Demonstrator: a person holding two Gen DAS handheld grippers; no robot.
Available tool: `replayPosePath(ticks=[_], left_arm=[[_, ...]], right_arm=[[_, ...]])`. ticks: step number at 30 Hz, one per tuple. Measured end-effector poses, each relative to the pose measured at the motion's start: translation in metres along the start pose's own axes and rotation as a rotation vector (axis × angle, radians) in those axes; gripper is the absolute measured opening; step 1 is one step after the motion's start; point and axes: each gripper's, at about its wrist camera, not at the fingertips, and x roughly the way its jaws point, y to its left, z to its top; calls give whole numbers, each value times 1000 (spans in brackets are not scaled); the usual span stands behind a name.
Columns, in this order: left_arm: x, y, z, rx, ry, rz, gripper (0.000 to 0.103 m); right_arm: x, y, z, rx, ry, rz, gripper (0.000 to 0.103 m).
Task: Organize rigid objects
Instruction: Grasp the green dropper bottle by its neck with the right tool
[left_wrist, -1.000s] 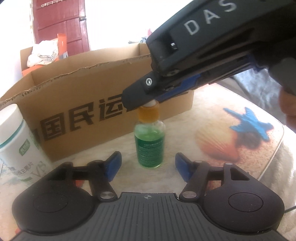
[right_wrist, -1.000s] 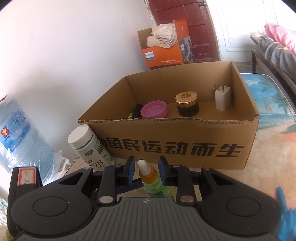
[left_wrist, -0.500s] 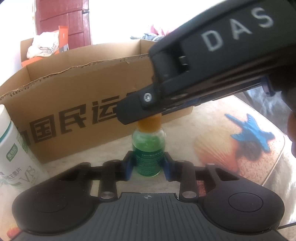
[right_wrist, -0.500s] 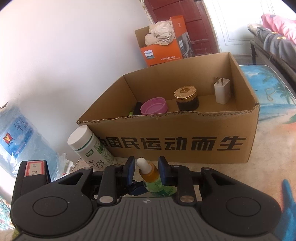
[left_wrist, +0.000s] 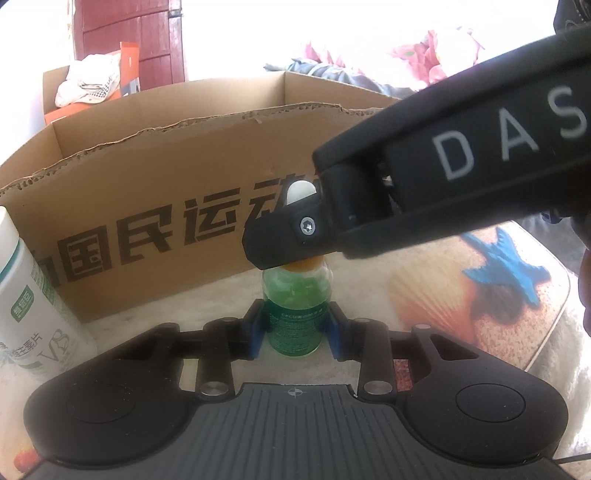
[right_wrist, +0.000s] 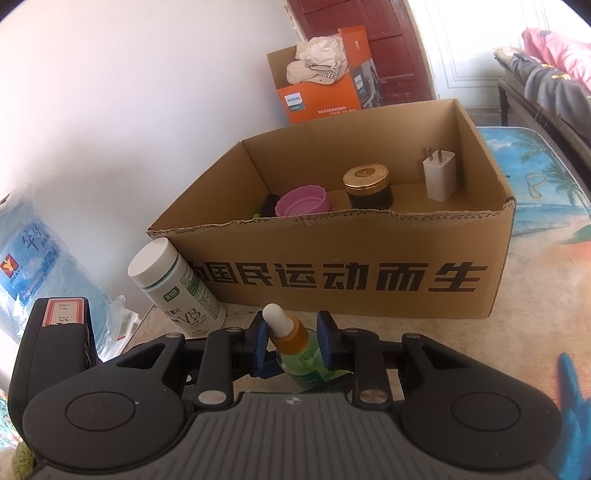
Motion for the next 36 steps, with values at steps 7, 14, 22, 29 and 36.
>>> replayPosePath(ticks=[7, 14, 22, 29, 36], left_arm=[[6, -2, 3, -5, -6, 3, 34], [12, -5, 6, -1, -12, 6, 32], [11, -11, 6, -5, -10, 6, 32], [9, -10, 5, -15, -8, 3, 31], [4, -9, 5, -6, -14, 12, 31]], right_arm=[[0, -6, 1, 29, 6, 17, 31], [0, -11, 4, 67, 8, 35, 31], [-1, -8, 4, 60, 2, 38, 27], [-2, -5, 5, 50, 6, 39, 26], [-5, -4, 4, 47, -3, 46, 26]])
